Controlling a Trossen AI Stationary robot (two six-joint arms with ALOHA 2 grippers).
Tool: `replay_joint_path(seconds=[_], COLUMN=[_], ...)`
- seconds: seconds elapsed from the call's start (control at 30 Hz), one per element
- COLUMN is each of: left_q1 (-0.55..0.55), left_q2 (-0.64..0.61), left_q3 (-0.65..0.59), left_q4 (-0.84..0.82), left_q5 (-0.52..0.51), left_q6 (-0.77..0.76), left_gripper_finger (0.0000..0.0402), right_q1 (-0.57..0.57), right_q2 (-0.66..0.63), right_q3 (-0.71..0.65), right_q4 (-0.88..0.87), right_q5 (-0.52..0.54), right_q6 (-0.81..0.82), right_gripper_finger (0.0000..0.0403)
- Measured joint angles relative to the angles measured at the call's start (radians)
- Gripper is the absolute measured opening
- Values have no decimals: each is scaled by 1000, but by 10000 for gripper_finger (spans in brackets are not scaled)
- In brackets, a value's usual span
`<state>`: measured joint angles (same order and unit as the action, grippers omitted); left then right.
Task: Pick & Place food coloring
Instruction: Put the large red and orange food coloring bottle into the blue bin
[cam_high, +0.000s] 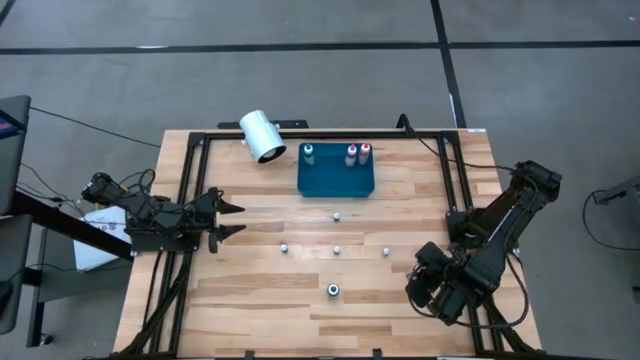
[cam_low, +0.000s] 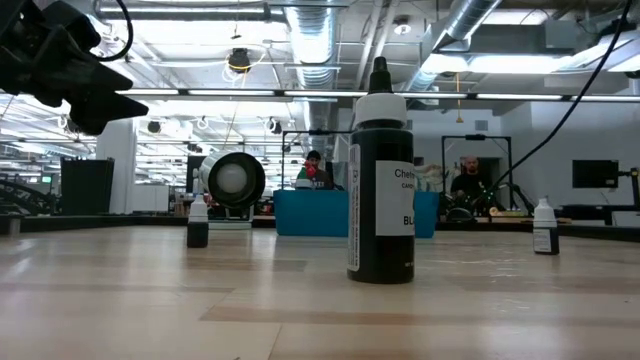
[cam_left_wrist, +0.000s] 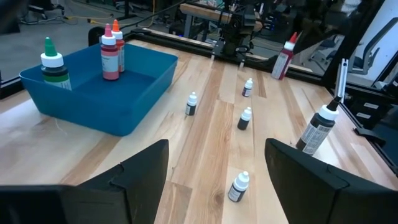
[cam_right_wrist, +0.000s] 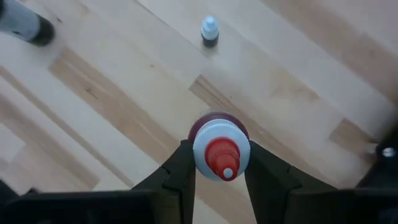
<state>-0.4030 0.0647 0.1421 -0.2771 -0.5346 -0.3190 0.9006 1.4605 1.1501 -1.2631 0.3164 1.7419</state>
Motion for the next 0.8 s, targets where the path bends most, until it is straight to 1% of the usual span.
replay_joint_path(seconds=[0.13,0.2,0.3,0.47,0.6,0.8], left_q1=[0,0,0,0,0,1], left_q2=[0,0,0,0,0,0], left_q3=[0,0,0,0,0,0], left_q4=[0,0,4,8,28,28], left_q5=[0,0,3,17,17,-3], left_q6=[12,13,13,9,8,11], left_gripper_finger=[258,258,258,258,258,258], right_q1=[-41,-68,-118,-234,-352,-550], right_q2=[0,0,0,0,-5,-18], right_q3=[103,158,237,338,374,378], right_q4=[-89,-129,-198,-296,-297,-211], right_q5=[3,25,87,234,308,341], right_q6=[-73,-123,-212,-399,-609,-939], right_gripper_finger=[101,101,101,101,102,102])
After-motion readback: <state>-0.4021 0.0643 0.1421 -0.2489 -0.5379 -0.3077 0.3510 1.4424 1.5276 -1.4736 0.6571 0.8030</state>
